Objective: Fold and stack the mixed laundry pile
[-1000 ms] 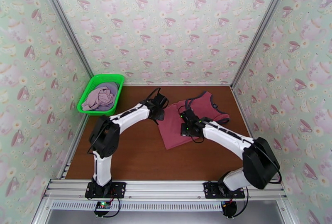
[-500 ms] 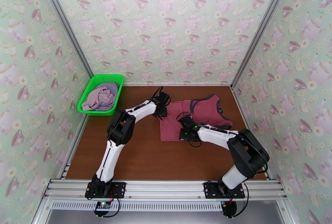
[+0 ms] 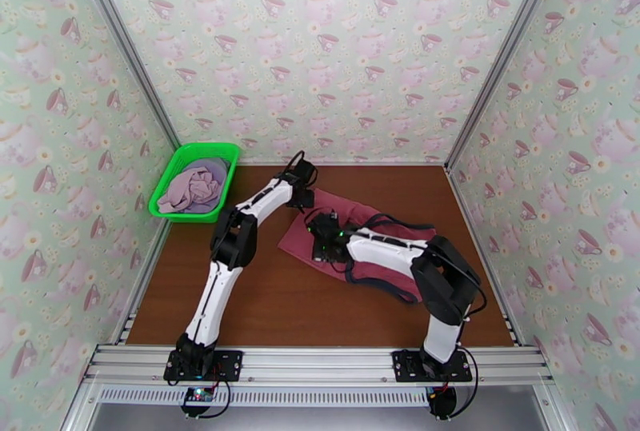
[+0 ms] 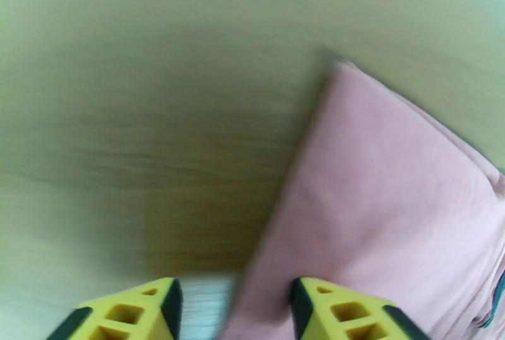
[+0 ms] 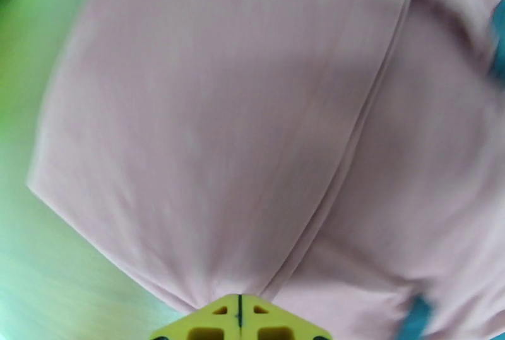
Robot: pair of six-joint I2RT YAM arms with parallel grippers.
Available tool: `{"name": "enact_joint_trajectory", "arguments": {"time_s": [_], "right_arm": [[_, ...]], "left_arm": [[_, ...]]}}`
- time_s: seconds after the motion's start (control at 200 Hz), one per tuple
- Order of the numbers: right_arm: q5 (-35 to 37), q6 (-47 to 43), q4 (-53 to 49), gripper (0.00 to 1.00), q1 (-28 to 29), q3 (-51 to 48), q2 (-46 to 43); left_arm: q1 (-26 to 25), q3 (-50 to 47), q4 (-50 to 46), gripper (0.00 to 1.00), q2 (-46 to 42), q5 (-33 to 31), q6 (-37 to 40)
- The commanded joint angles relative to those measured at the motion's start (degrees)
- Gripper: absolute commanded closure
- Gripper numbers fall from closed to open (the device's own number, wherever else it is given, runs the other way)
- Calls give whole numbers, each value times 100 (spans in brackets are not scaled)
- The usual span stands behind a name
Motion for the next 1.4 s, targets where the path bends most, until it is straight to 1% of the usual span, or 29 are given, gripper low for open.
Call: {"name": "enact_joint_trajectory", "arguments": {"time_s": [0.0,0.075,0.145,0.18,0.23,0.285,0.366,0.421,0.536,0.631,0.706,0.811,0.952,1.132,1.257,1.322,1.392], "right_arm": [[63,-877,-893,91,-476,454,-450],[-422,-1424,-976,90,-956,705,-430],[-807,-1865,-1027,93,-1385,1046,-196],[-1026,-2052,-1035,95,-1586,1264,-11],[-1298,-2286,-1045,100,-1828,1588,321],[-1509,-2521,-1072,100,-2028,2044,747],[-1659,-2793,-1283,100,-2200,2821,1477],[-1668,-2909,-1474,100,-2251,3352,1972],[-1651,-3017,-1786,100,-2287,4171,2831],[-1612,-2938,-1723,100,-2320,4227,3145],[-1555,-2776,-1469,100,-2347,3917,3178],[-1405,-2419,-932,100,-2383,3171,3012],[-1159,-1635,-221,100,-2392,2104,2596],[-853,-77,753,100,-2377,804,1915],[-697,1121,1531,100,-2272,57,1587],[-485,1687,1797,100,-2147,-180,1475],[-222,2101,1848,100,-2014,-203,1429]], "left_arm": [[-27,-593,82,28,-1477,-365,70],[-88,-1287,54,28,-2171,-467,-138],[-199,-2021,58,32,-2693,-415,-420],[-282,-2425,131,36,-2916,-368,-586],[-429,-2957,287,44,-3167,-307,-853],[-601,-3573,608,53,-3344,-205,-1114],[-818,-4102,1051,61,-3336,-161,-1510],[-909,-4243,1204,64,-3188,-145,-1730],[-993,-4446,1455,64,-2922,-187,-2074],[-999,-4492,1523,64,-2676,-203,-2226],[-979,-4353,1417,63,-2356,-214,-2203],[-849,-4025,1364,63,-1807,-170,-2013],[-512,-3119,985,63,-923,-58,-1629],[-53,-1653,264,62,-27,148,-1166],[118,-478,-213,61,564,321,-877],[171,139,-501,59,874,403,-778],[217,720,-709,57,1140,478,-689]]}}
